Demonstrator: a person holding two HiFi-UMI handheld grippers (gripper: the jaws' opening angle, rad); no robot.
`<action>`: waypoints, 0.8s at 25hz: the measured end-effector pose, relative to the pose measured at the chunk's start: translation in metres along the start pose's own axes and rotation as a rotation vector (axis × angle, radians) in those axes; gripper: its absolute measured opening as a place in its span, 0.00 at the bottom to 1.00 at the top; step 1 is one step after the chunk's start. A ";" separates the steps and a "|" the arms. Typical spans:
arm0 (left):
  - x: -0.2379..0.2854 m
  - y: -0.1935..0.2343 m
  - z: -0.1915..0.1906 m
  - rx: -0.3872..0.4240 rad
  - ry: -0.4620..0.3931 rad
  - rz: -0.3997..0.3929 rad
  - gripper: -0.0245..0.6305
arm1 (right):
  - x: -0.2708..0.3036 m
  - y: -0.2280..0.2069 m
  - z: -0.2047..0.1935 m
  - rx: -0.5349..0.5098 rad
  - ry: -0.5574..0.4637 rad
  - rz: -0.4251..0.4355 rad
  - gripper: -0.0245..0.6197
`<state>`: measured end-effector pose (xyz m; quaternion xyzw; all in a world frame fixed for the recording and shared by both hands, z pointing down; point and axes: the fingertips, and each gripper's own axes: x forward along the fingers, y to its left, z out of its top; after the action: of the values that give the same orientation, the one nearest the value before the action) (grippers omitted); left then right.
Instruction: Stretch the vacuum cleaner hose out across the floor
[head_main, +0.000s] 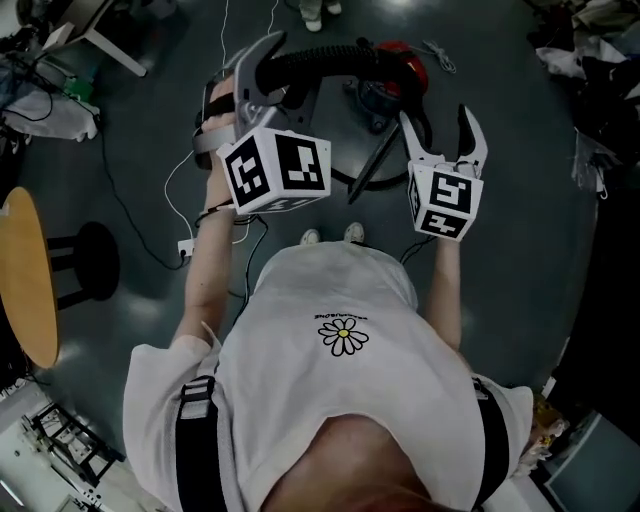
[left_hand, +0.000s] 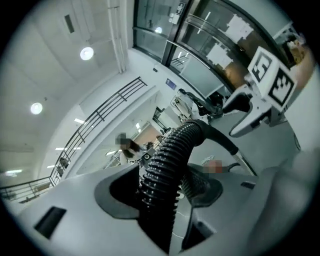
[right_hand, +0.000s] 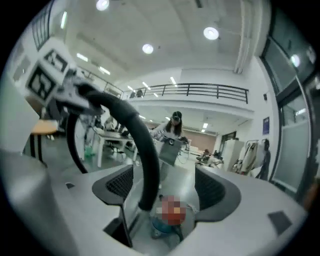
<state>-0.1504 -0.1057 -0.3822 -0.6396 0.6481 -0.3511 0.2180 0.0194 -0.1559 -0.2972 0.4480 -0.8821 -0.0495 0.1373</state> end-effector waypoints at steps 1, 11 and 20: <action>-0.005 0.007 0.000 -0.029 -0.016 0.006 0.41 | 0.007 -0.003 -0.017 -0.015 0.038 -0.008 0.62; -0.063 0.006 0.054 -0.133 -0.168 -0.006 0.41 | 0.089 -0.010 -0.009 -0.176 -0.060 -0.040 0.62; -0.144 0.007 -0.040 -0.340 -0.139 -0.167 0.41 | -0.002 0.021 0.078 -0.358 -0.158 -0.190 0.12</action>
<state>-0.1722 0.0421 -0.3850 -0.7415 0.6262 -0.2081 0.1213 -0.0181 -0.1443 -0.3677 0.4924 -0.8210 -0.2528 0.1399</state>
